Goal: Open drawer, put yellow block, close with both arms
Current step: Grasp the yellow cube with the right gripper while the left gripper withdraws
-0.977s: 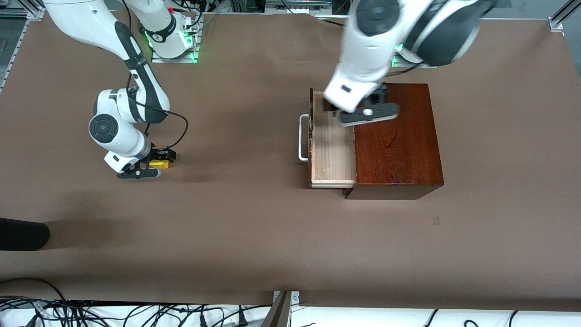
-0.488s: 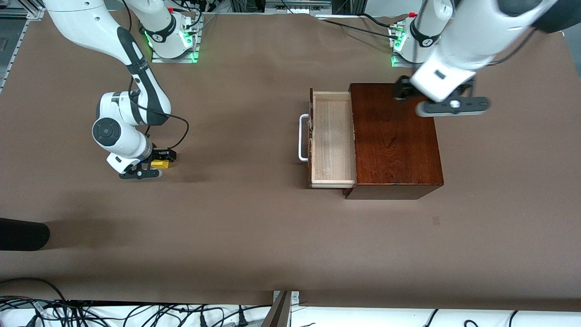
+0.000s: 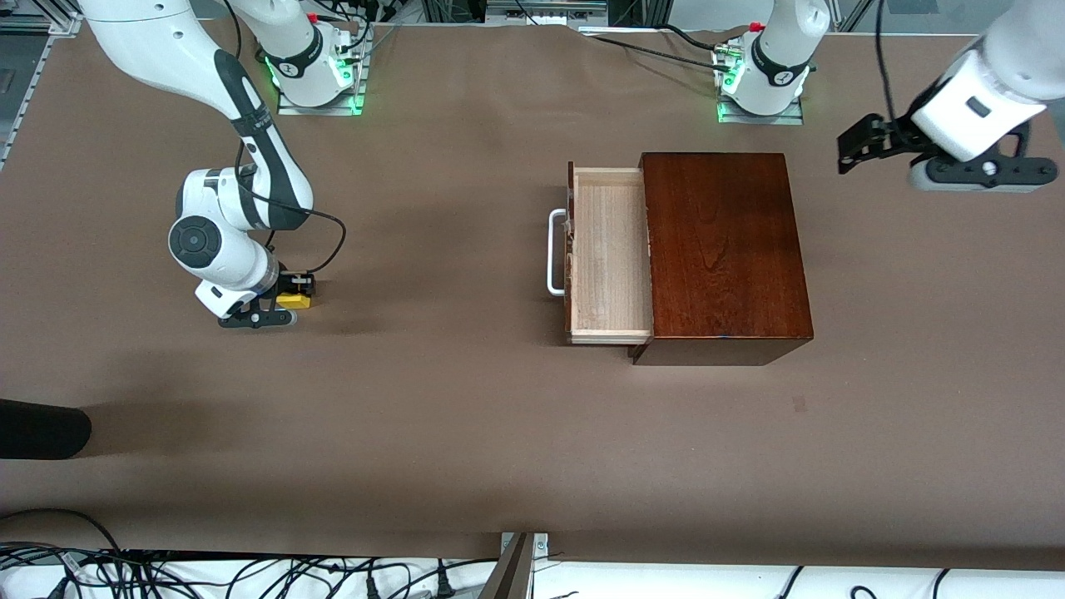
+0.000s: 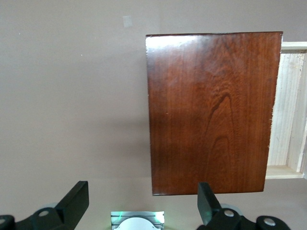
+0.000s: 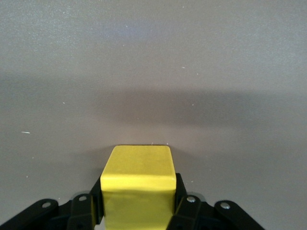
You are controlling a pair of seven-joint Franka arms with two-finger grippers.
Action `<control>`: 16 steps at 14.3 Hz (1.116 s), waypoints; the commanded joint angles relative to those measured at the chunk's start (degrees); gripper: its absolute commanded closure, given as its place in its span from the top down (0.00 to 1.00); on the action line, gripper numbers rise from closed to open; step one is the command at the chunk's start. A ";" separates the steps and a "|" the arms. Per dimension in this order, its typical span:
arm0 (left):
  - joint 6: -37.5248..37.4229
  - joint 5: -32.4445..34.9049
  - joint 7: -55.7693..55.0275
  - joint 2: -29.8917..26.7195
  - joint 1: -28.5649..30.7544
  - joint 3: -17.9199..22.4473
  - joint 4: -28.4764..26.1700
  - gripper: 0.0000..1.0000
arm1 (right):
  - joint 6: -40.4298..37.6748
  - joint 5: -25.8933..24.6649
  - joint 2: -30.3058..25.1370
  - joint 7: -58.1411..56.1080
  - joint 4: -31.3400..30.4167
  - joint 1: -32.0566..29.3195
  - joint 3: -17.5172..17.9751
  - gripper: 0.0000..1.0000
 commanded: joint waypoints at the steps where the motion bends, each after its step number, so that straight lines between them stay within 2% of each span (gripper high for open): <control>1: 0.49 -1.24 1.89 -1.79 -0.19 0.52 -1.55 1.00 | -2.92 0.69 -1.89 0.02 0.58 -0.39 0.10 0.00; 6: -0.30 -0.80 1.89 1.81 0.16 0.34 2.67 1.00 | -19.50 0.69 -8.48 0.72 6.37 -0.04 0.45 0.00; 9: 0.04 -0.45 1.09 2.08 -0.55 -0.09 2.94 1.00 | -37.60 0.95 -9.19 0.81 19.26 0.39 0.54 0.00; 11: 0.14 -0.45 1.01 2.25 -0.63 -0.27 2.85 1.00 | -45.62 2.35 -9.02 2.20 27.18 0.75 1.67 0.00; 14: 0.23 -0.54 1.09 2.52 -0.20 -0.18 3.02 1.00 | -54.16 2.62 -8.32 8.70 36.33 0.92 5.36 0.00; 16: 0.66 -0.62 1.44 2.60 0.16 0.25 3.29 1.00 | -55.93 5.59 -7.62 14.84 40.38 1.19 7.57 0.00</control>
